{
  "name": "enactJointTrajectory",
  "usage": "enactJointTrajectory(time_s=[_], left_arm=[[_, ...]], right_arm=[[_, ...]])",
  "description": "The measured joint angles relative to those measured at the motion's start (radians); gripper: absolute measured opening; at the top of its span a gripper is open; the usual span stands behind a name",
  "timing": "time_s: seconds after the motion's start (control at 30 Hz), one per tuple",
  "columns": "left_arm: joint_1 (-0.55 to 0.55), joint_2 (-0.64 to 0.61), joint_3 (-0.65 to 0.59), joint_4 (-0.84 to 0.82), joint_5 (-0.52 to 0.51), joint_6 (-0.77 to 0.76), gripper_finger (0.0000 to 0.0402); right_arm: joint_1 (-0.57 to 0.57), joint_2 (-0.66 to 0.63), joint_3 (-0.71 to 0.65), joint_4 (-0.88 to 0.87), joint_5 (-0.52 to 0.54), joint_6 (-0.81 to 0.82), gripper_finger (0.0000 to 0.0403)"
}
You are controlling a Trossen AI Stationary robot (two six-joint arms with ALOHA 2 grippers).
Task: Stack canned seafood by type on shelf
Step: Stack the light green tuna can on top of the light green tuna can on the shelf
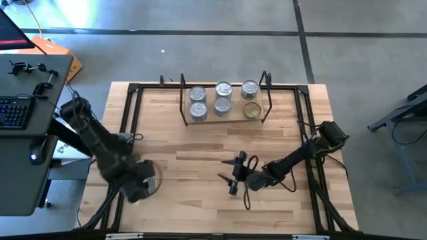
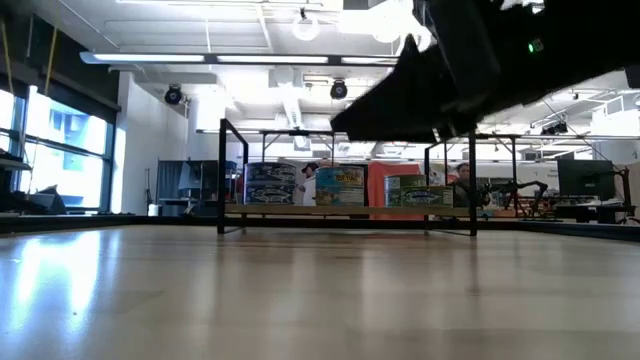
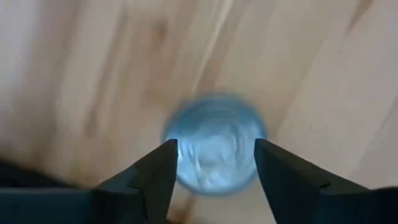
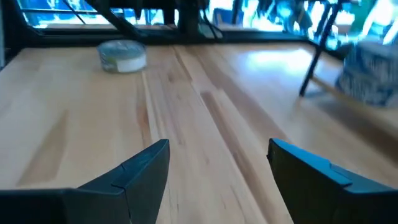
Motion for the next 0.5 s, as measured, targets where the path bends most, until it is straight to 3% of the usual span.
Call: enactJointTrajectory(time_s=[0.13, 0.27, 0.4, 0.5], left_arm=[[-0.111, 0.02, -0.117, 0.091, 0.076, -0.233, 0.0176], [-0.142, 0.041, -0.219, 0.187, 0.058, -0.313, 0.0145], [-0.11, 0.059, -0.256, 0.294, -0.111, -0.254, 0.0114], [-0.051, 0.071, -0.269, 0.432, -0.3, -0.059, 0.0094]], right_arm=[[0.032, -0.022, 0.038, 0.001, -0.001, -0.112, 0.0263], [0.103, -0.093, 0.055, -0.025, 0.005, -0.202, 0.0263], [0.179, -0.179, 0.055, -0.072, 0.067, -0.264, 0.0263], [0.223, -0.236, 0.055, -0.121, 0.128, -0.27, 0.0263]])
